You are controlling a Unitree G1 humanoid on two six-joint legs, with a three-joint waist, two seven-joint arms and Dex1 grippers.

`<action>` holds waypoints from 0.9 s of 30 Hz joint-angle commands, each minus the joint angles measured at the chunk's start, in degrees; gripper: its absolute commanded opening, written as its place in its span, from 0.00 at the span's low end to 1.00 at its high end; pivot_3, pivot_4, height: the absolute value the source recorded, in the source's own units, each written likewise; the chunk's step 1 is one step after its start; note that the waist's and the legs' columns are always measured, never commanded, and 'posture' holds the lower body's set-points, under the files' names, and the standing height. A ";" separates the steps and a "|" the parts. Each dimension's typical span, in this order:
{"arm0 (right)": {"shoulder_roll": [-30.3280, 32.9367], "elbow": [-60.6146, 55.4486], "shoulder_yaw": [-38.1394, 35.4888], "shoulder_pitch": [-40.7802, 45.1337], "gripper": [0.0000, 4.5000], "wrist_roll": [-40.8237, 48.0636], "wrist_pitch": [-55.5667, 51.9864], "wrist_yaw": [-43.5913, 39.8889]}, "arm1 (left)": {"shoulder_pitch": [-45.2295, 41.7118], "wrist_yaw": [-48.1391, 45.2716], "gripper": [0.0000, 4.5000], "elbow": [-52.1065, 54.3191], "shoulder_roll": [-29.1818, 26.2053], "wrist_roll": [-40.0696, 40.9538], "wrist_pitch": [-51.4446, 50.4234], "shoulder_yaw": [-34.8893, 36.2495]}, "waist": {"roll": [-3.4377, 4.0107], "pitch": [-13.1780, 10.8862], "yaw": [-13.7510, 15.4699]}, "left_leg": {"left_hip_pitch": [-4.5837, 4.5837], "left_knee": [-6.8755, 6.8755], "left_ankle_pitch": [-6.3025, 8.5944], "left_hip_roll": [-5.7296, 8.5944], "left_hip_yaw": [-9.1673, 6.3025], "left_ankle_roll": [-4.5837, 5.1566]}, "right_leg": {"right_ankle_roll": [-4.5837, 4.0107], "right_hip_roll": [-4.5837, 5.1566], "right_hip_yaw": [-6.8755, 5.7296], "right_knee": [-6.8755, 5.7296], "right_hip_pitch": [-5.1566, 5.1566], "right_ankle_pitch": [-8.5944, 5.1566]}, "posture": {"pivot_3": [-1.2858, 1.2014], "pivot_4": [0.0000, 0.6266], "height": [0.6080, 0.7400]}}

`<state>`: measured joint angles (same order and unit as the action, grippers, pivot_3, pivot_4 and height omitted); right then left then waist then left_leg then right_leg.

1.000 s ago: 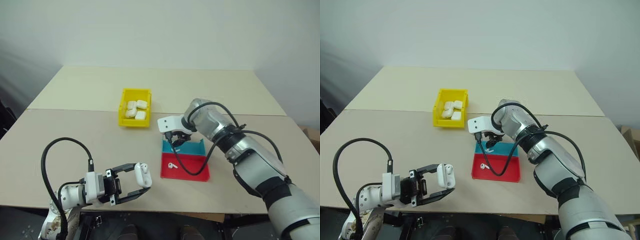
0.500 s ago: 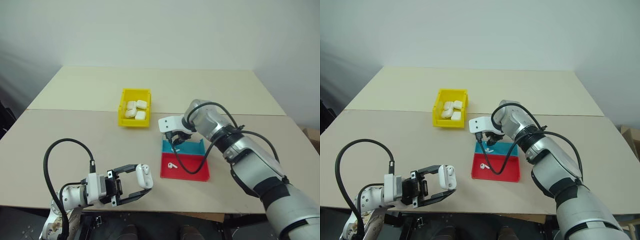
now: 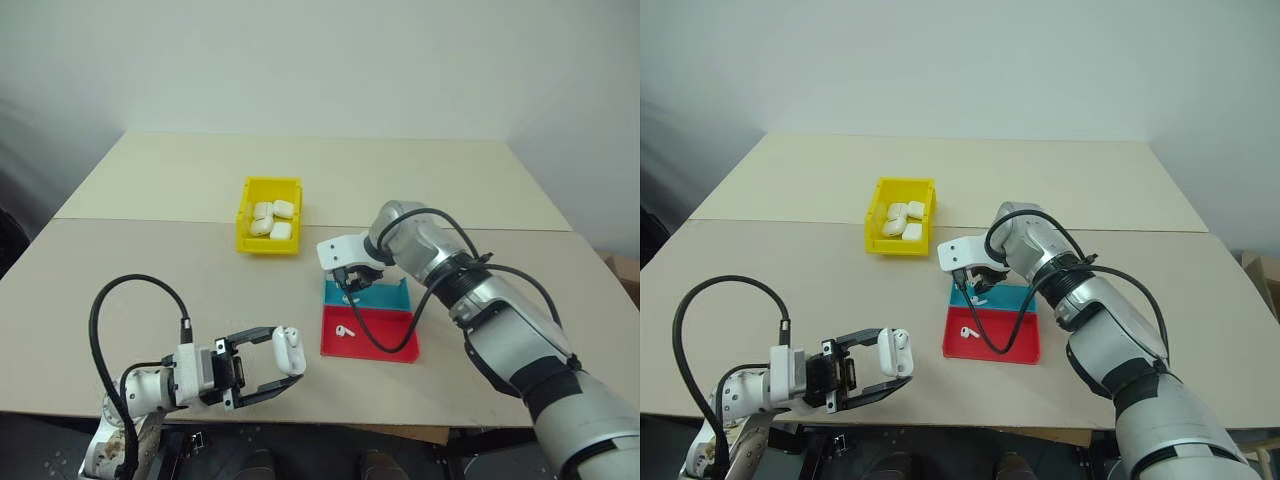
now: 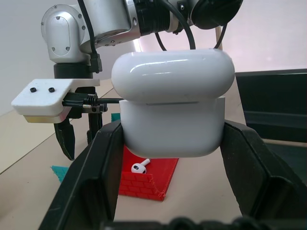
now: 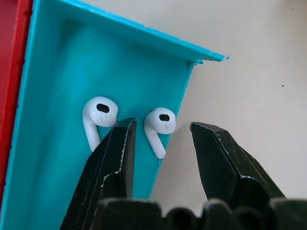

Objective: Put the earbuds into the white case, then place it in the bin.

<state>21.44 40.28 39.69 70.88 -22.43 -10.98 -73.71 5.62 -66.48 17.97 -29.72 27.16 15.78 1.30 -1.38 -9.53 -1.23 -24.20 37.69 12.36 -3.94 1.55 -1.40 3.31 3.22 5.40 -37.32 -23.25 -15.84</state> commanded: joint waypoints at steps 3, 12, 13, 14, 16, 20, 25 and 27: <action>0.36 -0.99 -1.75 0.33 0.49 -0.62 2.67 0.43 | -0.15 0.28 0.61 0.56 -0.14 0.34 1.94 0.05 | 0.00 0.00 0.02 | 0.00 0.00 0.00 0.00 0.00 0.00 | 0.00 0.00 0.00 -0.01 0.00 0.00 | 0.52 0.24 1.00; 0.26 -0.48 -1.76 -0.03 0.49 -1.16 5.10 0.33 | 0.15 0.46 0.61 0.73 -0.21 0.05 2.27 0.00 | 0.00 0.00 0.02 | 0.01 0.00 0.00 0.00 0.00 0.00 | 0.00 0.00 0.01 -0.01 0.00 0.00 | 0.52 0.24 1.00; 0.25 -0.46 -1.76 -0.07 0.49 -1.15 5.11 0.07 | 0.19 0.46 0.61 0.75 -0.25 0.02 2.29 0.02 | 0.00 0.00 0.02 | 0.00 0.00 0.00 0.00 0.00 0.00 | 0.00 0.00 0.00 -0.01 0.00 0.00 | 0.52 0.24 1.00; 0.32 -0.52 -1.69 -0.19 0.45 -1.23 5.24 -0.05 | 0.22 0.49 0.61 0.78 -0.29 -0.05 2.29 0.03 | 0.00 0.00 0.02 | 0.00 0.00 0.00 0.00 0.00 0.00 | 0.00 0.00 0.00 -0.01 0.00 0.00 | 0.52 0.24 1.00; 0.45 -0.55 -1.60 -0.43 0.37 -1.37 5.57 -0.09 | 0.28 0.54 0.61 0.91 -0.40 -0.07 2.18 0.07 | 0.00 0.00 0.02 | 0.00 0.00 0.00 0.00 0.00 0.00 | 0.00 0.00 0.00 -0.01 0.00 0.00 | 0.52 0.24 1.00; 0.57 -0.56 -1.64 -0.68 0.37 -1.52 6.13 -0.10 | 0.33 0.55 0.61 1.03 -0.55 0.02 2.07 0.15 | 0.00 0.00 0.02 | 0.01 0.00 0.00 0.00 0.00 0.00 | 0.00 0.00 0.00 -0.02 0.00 0.00 | 0.52 0.24 1.00; 0.56 -0.33 -1.51 -0.83 0.33 -2.04 6.62 0.23 | 0.09 0.55 0.61 0.80 -0.56 -0.07 2.26 0.13 | 0.00 0.00 0.02 | 0.02 0.00 0.00 0.00 0.00 0.00 | 0.00 0.00 0.01 -0.03 0.01 0.00 | 0.52 0.24 1.00; 0.49 -0.14 -1.36 -0.82 0.24 -2.42 6.60 0.39 | 0.04 0.59 0.61 0.92 -0.64 0.01 2.08 0.16 | 0.00 0.00 0.02 | 0.02 0.00 0.00 0.00 0.00 0.00 | 0.00 0.00 0.01 -0.04 0.01 0.00 | 0.52 0.24 1.00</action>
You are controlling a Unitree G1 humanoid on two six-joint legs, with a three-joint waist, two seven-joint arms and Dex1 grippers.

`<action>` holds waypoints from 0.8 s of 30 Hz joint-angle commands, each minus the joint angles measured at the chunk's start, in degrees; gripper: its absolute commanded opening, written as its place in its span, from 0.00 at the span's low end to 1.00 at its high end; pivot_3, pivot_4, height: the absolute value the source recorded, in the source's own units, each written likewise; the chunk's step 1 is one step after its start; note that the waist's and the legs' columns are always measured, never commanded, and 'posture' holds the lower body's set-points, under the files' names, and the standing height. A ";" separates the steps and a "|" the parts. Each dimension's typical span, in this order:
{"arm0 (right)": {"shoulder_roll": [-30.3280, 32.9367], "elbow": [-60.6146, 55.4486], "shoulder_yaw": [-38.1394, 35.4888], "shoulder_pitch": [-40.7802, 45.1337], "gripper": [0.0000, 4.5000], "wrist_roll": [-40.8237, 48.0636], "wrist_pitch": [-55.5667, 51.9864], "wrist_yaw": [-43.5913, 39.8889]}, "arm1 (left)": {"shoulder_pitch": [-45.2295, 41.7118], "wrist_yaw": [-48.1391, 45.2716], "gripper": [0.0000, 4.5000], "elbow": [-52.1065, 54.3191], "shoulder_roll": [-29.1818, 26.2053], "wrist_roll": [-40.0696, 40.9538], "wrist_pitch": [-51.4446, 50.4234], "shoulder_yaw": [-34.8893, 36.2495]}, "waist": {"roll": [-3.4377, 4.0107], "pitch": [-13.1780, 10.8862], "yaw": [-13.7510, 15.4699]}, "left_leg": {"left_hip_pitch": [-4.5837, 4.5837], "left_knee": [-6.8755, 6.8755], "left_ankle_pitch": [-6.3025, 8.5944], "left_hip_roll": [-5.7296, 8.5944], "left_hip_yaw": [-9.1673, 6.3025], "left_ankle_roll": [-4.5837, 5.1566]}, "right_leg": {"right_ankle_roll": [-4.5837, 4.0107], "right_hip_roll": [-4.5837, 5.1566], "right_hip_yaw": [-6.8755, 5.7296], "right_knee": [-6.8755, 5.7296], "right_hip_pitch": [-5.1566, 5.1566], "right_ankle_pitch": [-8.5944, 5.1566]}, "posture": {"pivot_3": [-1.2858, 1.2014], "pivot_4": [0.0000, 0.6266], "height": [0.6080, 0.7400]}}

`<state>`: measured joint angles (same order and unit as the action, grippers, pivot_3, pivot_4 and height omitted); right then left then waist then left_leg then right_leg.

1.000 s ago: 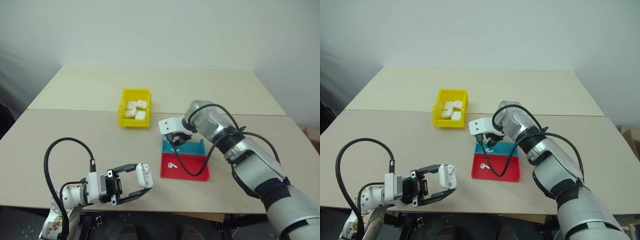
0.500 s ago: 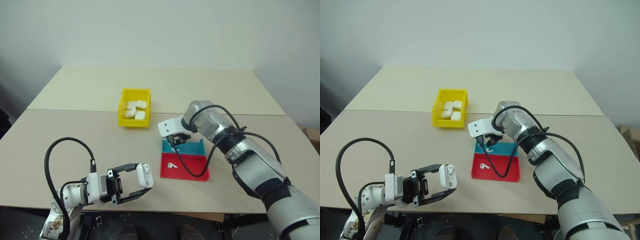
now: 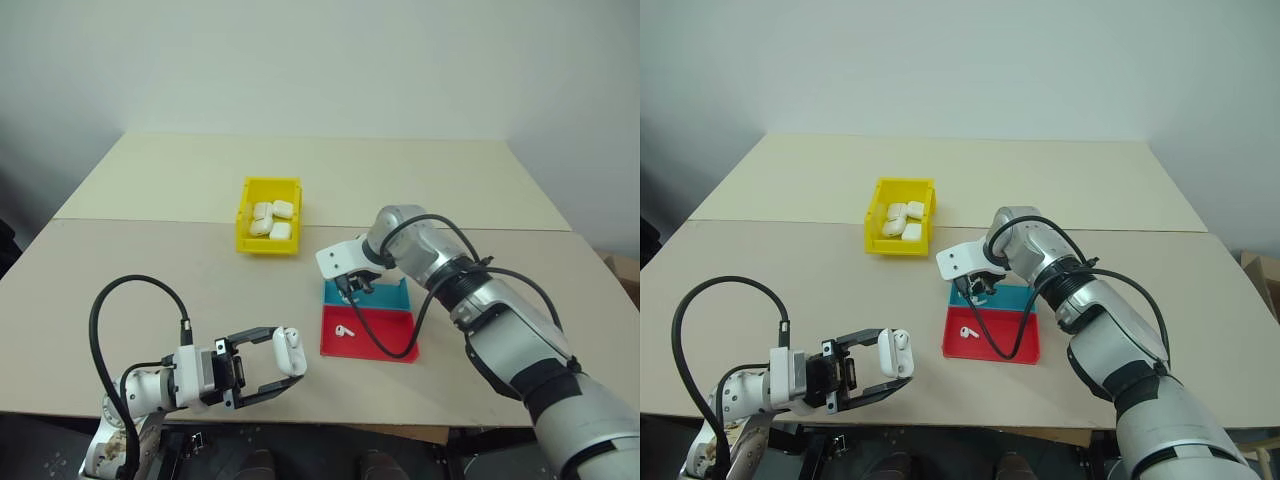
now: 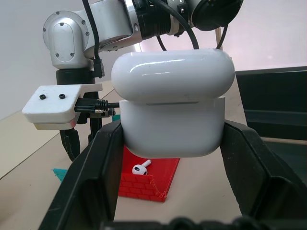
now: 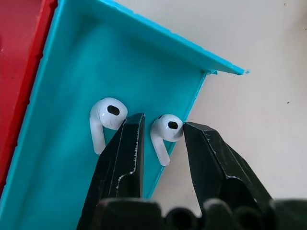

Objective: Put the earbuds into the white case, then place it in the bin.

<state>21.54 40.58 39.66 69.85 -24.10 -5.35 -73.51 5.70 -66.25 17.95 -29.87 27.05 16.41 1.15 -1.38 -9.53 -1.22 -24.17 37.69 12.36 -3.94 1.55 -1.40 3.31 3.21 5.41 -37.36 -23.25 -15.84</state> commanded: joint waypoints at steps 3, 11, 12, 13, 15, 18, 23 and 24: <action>0.35 -0.50 -1.49 0.14 0.13 -0.86 0.92 0.14 | -0.04 0.45 0.61 1.08 -0.57 0.13 1.26 0.28 | 0.00 0.00 0.02 | 0.02 0.00 0.00 0.00 0.00 0.00 | 0.00 0.00 0.00 -0.01 0.01 0.00 | 0.52 0.24 1.00; 0.92 -2.09 -2.30 -0.14 0.13 -0.63 0.46 0.17 | -0.12 0.62 0.61 1.08 -0.90 0.19 1.11 0.16 | 0.00 0.00 0.01 | 0.03 0.00 0.00 0.00 0.00 0.00 | -0.01 0.00 0.00 -0.05 0.01 -0.01 | 0.52 0.24 1.00; 1.11 -2.97 -2.83 -0.20 0.13 -0.22 0.03 0.04 | -0.21 0.60 0.61 1.11 -0.97 0.29 1.06 0.18 | 0.00 0.00 0.02 | 0.03 0.00 0.00 0.00 0.00 0.00 | -0.01 0.00 0.00 -0.06 0.01 -0.01 | 0.52 0.24 1.00; 1.21 -4.36 -4.01 -0.23 0.13 0.88 -1.44 -0.60 | -0.37 0.54 0.61 1.15 -0.98 0.49 1.04 0.21 | 0.00 0.00 0.03 | 0.03 0.00 0.00 0.00 0.00 0.00 | -0.01 0.00 0.01 -0.06 0.01 -0.01 | 0.52 0.24 1.00; 2.10 -8.15 -6.87 -0.48 0.13 2.94 -4.57 -1.67 | -1.13 0.80 0.61 1.51 -0.74 1.34 0.65 0.32 | 0.01 0.00 0.08 | 0.02 0.00 0.00 0.00 0.00 0.00 | -0.01 0.00 0.01 -0.06 0.00 -0.01 | 0.52 0.24 1.00; 4.72 -17.00 -13.34 -1.62 0.13 7.71 -14.10 -4.07 | -3.13 2.79 0.61 3.17 -0.17 3.00 -1.72 0.44 | 0.01 -0.01 0.35 | 0.01 0.00 0.00 0.00 0.00 0.00 | -0.01 0.00 0.01 -0.09 -0.02 -0.01 | 0.52 0.24 1.00; 10.44 -37.61 -26.67 -5.35 0.13 17.68 -38.65 -5.26 | -7.11 5.09 0.61 4.73 0.60 5.16 -5.01 -0.27 | 0.01 -0.01 0.86 | -0.01 0.02 0.00 0.01 -0.03 0.00 | -0.01 0.02 -0.03 -0.06 0.05 -0.01 | 0.52 0.24 1.00; 11.20 -42.31 -30.30 -6.11 0.13 20.45 -44.98 -4.70 | -8.03 5.52 0.61 4.84 0.81 5.09 -5.66 -0.58 | 0.01 -0.01 0.92 | -0.01 0.02 0.00 0.01 -0.04 0.00 | -0.01 0.02 -0.04 -0.05 0.05 -0.01 | 0.52 0.24 1.00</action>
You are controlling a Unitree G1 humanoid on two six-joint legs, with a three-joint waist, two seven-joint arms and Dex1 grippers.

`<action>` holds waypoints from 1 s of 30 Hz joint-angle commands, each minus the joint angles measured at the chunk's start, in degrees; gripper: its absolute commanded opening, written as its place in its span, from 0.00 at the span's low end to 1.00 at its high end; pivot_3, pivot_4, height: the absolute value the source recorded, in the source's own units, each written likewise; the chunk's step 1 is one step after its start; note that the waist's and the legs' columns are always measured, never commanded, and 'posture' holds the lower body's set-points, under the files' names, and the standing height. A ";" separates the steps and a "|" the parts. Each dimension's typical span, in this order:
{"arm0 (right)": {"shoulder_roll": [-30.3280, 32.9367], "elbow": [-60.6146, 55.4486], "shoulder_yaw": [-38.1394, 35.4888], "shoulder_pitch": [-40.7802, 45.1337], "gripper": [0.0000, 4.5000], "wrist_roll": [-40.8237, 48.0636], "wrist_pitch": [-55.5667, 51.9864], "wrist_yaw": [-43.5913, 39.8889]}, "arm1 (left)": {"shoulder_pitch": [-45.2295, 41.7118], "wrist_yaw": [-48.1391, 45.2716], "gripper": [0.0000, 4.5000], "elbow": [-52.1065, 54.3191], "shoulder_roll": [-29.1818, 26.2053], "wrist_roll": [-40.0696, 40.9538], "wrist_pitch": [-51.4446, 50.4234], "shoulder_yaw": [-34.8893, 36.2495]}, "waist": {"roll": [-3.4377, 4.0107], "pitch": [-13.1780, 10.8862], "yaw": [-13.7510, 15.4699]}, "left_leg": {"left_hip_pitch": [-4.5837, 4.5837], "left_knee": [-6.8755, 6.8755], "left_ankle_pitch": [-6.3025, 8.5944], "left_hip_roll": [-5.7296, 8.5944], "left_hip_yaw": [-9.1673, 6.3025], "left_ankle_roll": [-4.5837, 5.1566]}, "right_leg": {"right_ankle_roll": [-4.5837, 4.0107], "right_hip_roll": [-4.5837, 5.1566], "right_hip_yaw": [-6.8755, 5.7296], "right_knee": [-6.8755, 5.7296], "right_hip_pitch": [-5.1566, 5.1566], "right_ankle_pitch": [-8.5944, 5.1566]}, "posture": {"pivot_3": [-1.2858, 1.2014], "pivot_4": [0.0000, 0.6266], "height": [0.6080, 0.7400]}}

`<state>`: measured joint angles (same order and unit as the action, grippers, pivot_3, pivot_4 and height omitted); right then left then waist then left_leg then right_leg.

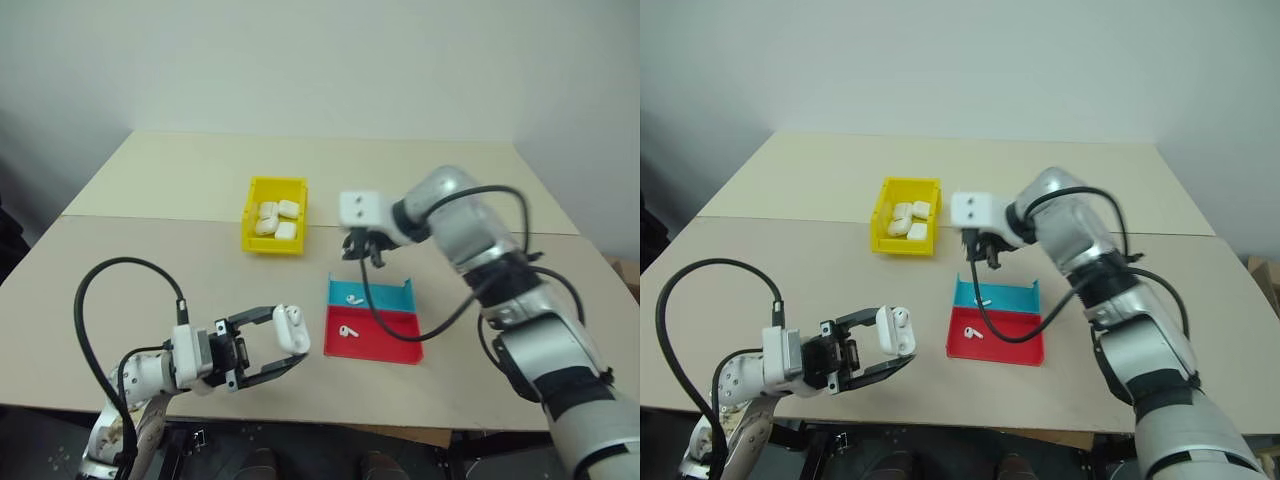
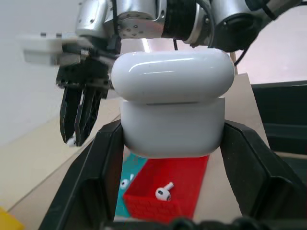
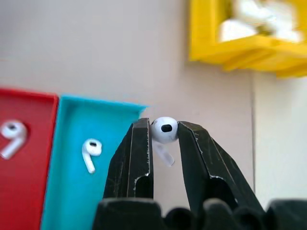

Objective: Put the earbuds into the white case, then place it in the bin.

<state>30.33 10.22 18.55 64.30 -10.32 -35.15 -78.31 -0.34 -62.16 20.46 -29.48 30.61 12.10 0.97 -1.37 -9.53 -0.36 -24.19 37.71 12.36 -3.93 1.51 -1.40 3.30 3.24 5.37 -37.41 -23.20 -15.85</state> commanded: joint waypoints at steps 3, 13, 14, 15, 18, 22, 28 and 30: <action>3.16 -24.67 -20.29 -1.58 0.13 14.55 -38.12 2.64 | -4.90 4.45 0.61 3.21 0.89 0.27 -4.74 -1.64 | 0.00 0.00 -0.08 | 0.00 0.00 0.00 0.01 -0.01 0.00 | 0.00 -0.01 0.02 -0.02 -0.02 0.00 | 0.52 0.24 1.00; -5.71 -45.51 -50.88 -12.23 0.13 48.73 -57.35 23.73 | -15.41 8.69 0.61 2.62 5.13 0.06 -11.98 -5.63 | -0.03 0.04 -0.59 | 0.06 0.04 0.00 0.06 -0.07 0.00 | 0.02 -0.04 0.06 -0.06 0.07 0.00 | 0.52 0.24 1.00; -6.79 -45.32 -52.87 -12.74 0.13 53.92 -57.35 28.16 | -16.28 8.76 0.61 2.22 5.47 -0.05 -12.38 -5.78 | -0.04 0.04 -0.61 | 0.04 0.03 0.00 0.06 -0.07 0.00 | 0.02 -0.04 0.07 -0.08 0.06 0.00 | 0.52 0.24 1.00; -7.34 -44.67 -54.74 -13.52 0.13 60.19 -57.35 33.03 | -17.29 8.72 0.61 1.79 5.88 -0.07 -12.80 -6.02 | -0.03 0.04 -0.71 | 0.04 0.03 0.00 0.06 -0.09 0.00 | 0.02 -0.05 0.06 -0.09 0.06 0.00 | 0.52 0.24 1.00; -6.15 -43.61 -57.98 -16.51 0.13 77.84 -57.35 46.08 | -20.22 8.25 0.61 -0.01 7.16 0.00 -13.34 -6.67 | -0.04 0.04 -0.64 | 0.03 0.03 0.00 0.07 -0.10 0.01 | 0.02 -0.04 0.07 -0.07 0.08 0.00 | 0.52 0.24 1.00; 7.79 -40.36 -50.97 -26.98 0.13 115.14 -38.56 71.49 | -22.21 7.10 0.61 -2.05 8.15 0.00 -13.13 -6.81 | -0.06 0.03 -0.29 | -0.02 0.03 -0.01 0.08 -0.14 0.01 | 0.04 -0.01 0.02 0.00 0.13 -0.01 | 0.52 0.24 1.00; 18.30 -46.98 -42.66 -37.21 0.13 123.32 -20.23 73.88 | -23.40 6.10 0.61 -2.86 9.02 0.97 -13.55 -6.56 | -0.08 0.04 -1.74 | -0.08 0.05 0.08 0.10 -0.16 0.17 | 0.09 -0.01 0.05 0.26 0.20 -0.01 | 0.52 0.24 1.00; 19.33 -48.40 -40.59 -38.68 0.13 123.32 -16.18 73.75 | -23.41 5.64 0.61 -2.85 9.24 1.63 -13.85 -6.50 | -0.08 0.04 -2.09 | -0.06 0.05 0.08 0.09 -0.19 0.17 | 0.10 -0.03 0.05 0.24 0.20 -0.01 | 0.52 0.24 1.00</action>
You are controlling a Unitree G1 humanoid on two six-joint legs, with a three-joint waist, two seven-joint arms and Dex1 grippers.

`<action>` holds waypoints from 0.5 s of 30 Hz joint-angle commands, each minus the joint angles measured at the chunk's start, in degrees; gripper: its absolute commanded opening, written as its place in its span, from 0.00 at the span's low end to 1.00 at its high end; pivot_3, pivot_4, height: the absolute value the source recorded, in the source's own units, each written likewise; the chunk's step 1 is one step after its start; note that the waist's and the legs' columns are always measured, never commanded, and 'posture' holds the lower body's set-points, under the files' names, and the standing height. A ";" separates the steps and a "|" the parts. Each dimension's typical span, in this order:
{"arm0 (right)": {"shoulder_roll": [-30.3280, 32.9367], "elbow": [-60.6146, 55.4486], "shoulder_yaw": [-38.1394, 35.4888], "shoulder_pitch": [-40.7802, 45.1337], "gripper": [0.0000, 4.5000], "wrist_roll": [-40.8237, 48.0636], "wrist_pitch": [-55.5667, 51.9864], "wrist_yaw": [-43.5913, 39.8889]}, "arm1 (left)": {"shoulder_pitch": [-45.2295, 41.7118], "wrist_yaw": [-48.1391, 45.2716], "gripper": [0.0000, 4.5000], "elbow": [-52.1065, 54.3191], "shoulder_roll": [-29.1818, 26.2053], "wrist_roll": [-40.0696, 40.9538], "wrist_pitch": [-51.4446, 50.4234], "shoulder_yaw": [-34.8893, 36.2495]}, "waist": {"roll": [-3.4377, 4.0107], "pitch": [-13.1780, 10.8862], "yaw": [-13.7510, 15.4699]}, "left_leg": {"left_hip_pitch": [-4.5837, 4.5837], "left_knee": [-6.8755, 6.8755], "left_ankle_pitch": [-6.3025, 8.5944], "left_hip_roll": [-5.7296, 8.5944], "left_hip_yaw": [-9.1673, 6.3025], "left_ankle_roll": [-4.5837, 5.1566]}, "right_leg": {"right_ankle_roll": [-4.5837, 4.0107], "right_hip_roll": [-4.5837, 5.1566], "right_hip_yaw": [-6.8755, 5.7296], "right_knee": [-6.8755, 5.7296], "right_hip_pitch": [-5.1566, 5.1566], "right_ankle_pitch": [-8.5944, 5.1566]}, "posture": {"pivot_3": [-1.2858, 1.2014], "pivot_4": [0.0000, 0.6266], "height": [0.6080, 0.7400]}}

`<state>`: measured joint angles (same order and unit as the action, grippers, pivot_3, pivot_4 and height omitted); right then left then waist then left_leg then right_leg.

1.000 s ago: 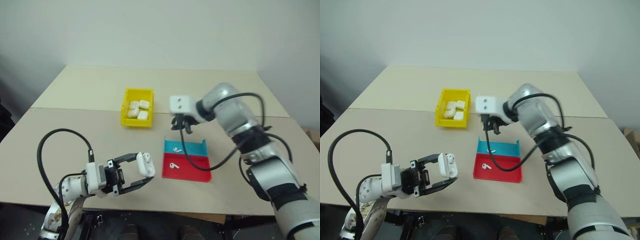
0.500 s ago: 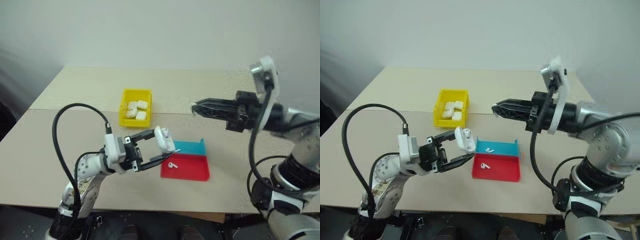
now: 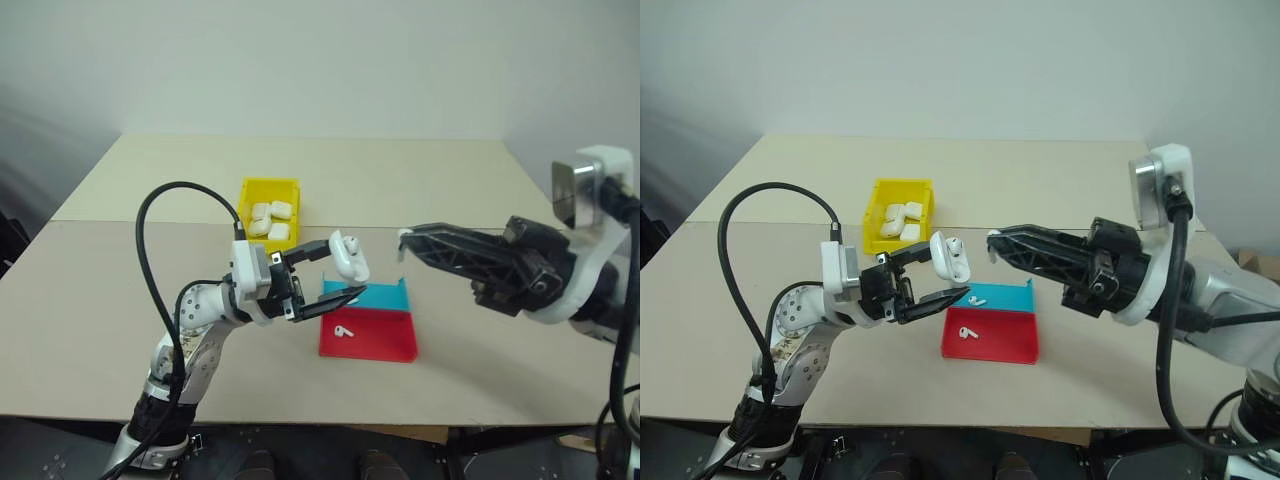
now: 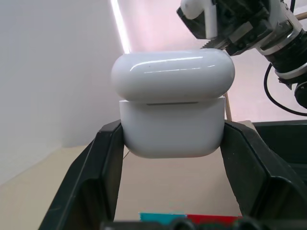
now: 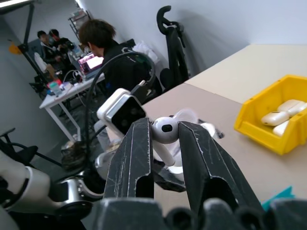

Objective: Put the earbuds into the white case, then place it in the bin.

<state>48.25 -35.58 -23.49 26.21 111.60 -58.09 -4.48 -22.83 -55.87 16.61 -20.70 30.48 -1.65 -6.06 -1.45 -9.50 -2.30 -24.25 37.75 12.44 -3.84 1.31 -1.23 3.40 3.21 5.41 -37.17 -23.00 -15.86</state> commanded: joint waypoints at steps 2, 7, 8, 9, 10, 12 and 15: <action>1.97 -3.49 3.55 -1.08 0.13 1.40 9.88 0.56 | -0.76 -0.78 0.61 1.42 0.60 2.90 -1.04 0.55 | 0.00 0.00 -0.24 | 0.02 0.01 0.00 0.00 -0.01 0.00 | 0.02 0.00 0.01 0.00 0.01 0.01 | 0.52 0.24 1.00; 3.22 -5.15 8.49 0.57 0.13 1.40 14.99 2.66 | 0.48 -2.30 0.61 3.72 0.23 6.60 -3.70 0.66 | 0.00 0.00 -0.14 | 0.01 0.02 0.00 0.00 -0.03 0.00 | 0.02 0.00 -0.01 0.03 0.03 0.01 | 0.52 0.24 1.00; 3.36 -5.24 9.11 0.68 0.13 1.40 15.61 2.78 | 0.67 -2.35 0.61 4.03 0.15 6.81 -3.93 0.66 | 0.00 0.00 -0.11 | 0.00 0.02 0.00 0.00 -0.03 0.00 | 0.02 0.00 -0.01 0.03 0.01 0.01 | 0.52 0.24 1.00; 3.57 -5.34 9.58 0.72 0.13 1.40 16.16 2.88 | 0.78 -2.32 0.61 4.25 0.10 6.92 -4.13 0.68 | 0.00 0.00 -0.08 | 0.00 0.01 0.00 -0.01 -0.04 0.00 | 0.02 0.00 -0.02 0.03 0.01 0.01 | 0.52 0.24 1.00; 3.93 -5.48 10.11 0.84 0.13 1.40 16.49 2.89 | 0.83 -2.30 0.61 4.36 0.19 7.08 -4.25 0.69 | 0.00 0.00 -0.03 | -0.01 0.01 0.00 -0.01 -0.04 0.00 | 0.02 0.00 -0.02 0.03 0.01 0.01 | 0.52 0.24 1.00; 4.44 -5.80 11.03 0.77 0.13 1.40 17.10 2.84 | 0.88 -2.38 0.61 4.57 0.33 7.17 -4.40 0.64 | 0.00 0.00 0.05 | -0.01 0.02 0.00 0.00 -0.04 0.00 | 0.02 0.00 -0.02 0.04 0.02 0.01 | 0.52 0.24 1.00; 4.98 -6.21 12.19 0.34 0.13 1.40 17.81 2.92 | 0.66 -2.14 0.61 4.75 0.44 6.94 -4.78 0.59 | 0.00 0.00 0.14 | 0.00 0.02 0.00 0.00 -0.04 0.00 | 0.02 0.00 -0.02 0.04 0.03 0.01 | 0.52 0.24 1.00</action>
<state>52.51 -40.33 -11.13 26.08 111.66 -42.50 -1.51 -21.81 -58.09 19.30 -20.49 36.27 -6.37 -5.99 -1.45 -9.50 -2.16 -24.25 37.78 12.43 -3.84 1.27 -1.22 3.42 3.21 5.39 -37.13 -22.97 -15.84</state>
